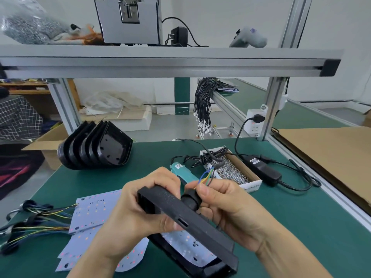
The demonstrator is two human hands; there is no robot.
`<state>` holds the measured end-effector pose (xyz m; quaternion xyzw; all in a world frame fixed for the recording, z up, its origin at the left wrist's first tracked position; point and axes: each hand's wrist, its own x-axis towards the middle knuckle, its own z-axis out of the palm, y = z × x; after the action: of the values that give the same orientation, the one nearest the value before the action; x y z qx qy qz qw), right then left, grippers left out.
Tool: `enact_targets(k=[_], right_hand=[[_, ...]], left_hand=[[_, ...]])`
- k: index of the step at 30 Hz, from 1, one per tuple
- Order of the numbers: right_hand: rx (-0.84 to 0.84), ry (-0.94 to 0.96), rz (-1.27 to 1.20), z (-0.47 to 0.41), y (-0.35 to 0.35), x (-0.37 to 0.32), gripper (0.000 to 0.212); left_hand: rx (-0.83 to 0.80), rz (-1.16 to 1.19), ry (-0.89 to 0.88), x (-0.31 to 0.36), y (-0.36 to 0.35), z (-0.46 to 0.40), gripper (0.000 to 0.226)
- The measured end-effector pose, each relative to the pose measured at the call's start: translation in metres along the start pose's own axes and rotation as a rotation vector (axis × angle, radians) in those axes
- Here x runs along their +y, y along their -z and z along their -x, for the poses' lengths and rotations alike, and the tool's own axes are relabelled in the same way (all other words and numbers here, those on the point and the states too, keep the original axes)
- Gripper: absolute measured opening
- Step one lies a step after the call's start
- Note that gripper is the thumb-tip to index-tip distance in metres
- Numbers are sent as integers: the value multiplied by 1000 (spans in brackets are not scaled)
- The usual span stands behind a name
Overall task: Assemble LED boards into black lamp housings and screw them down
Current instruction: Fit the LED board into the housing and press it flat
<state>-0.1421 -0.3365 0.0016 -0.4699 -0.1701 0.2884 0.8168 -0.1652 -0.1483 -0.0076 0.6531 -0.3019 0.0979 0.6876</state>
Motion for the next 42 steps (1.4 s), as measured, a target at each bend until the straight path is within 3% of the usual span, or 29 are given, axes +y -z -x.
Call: enact_targets(k=[6,16,30,37,42], right_hand=[[-52,-48,111,0,2,-10,27],[1,-74,235,2,6,-8,52],[-37,-30,238,0,-2,-12,37],[88,-39,60,3,-14,-4,16],[174,-16,39,8,-21,2,26]], left_hand=[[9,-11,7,1,-3,2,40],[20,-48,7,1,0,4,41],[-140,-51,55,13,12,-5,32],[-104,-112,-4,20,14,-7,29],[-142,-120,17,23,15,-6,25]])
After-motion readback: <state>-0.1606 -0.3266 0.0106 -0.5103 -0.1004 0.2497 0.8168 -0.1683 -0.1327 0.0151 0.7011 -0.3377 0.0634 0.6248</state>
